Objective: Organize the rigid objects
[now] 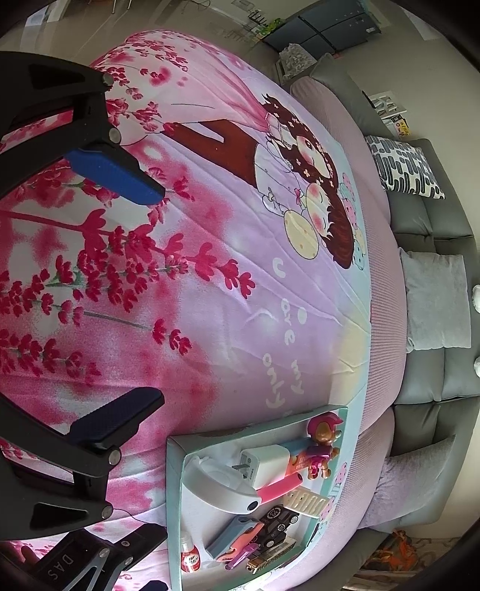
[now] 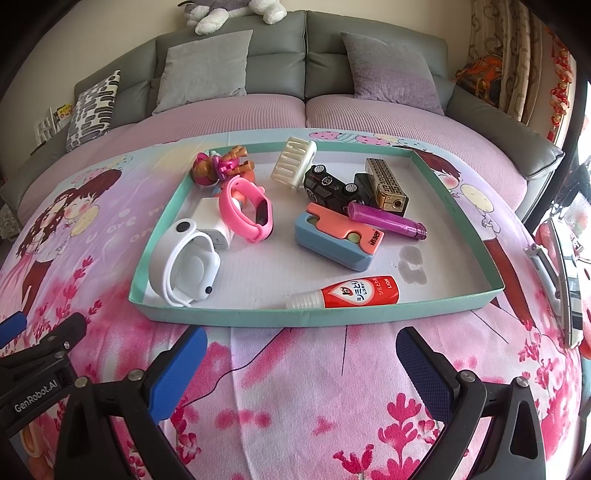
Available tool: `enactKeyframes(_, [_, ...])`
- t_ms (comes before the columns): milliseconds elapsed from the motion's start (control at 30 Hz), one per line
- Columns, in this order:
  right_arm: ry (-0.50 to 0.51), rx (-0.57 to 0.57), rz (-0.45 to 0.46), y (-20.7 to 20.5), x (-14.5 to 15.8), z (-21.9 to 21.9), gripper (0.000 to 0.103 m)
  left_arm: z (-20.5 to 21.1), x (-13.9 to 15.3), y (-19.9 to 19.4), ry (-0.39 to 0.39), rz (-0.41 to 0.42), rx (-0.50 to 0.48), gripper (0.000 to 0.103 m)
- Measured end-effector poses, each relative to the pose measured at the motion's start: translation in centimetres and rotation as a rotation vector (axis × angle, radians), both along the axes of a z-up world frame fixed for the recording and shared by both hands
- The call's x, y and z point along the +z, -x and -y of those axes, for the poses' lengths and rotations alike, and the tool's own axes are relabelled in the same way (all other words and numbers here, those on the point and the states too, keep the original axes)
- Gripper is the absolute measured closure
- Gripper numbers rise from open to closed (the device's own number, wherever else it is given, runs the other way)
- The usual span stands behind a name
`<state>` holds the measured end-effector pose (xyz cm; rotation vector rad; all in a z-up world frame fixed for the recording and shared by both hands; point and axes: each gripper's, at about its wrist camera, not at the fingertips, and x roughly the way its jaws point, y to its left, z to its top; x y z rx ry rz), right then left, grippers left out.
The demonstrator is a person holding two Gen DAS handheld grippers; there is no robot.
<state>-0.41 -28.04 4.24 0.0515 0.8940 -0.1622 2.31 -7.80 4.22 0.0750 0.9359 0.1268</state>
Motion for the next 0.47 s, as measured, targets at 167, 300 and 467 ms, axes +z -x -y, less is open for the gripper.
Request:
enactKeyframes(167, [0.001, 0.001, -0.003, -0.03, -0.09, -0.03, 0.000, -0.01, 0.02, 0.03, 0.003, 0.001, 0.001, 0.004])
enactKeyframes(300, [0.000, 0.001, -0.004, 0.00, -0.15, -0.03, 0.000, -0.09, 0.05, 0.06, 0.016, 0.007, -0.004, 0.004])
enactKeyframes(467, [0.001, 0.002, -0.004, -0.05, -0.14, -0.03, 0.000, 0.25, 0.21, 0.22, 0.002, 0.019, -0.014, 0.004])
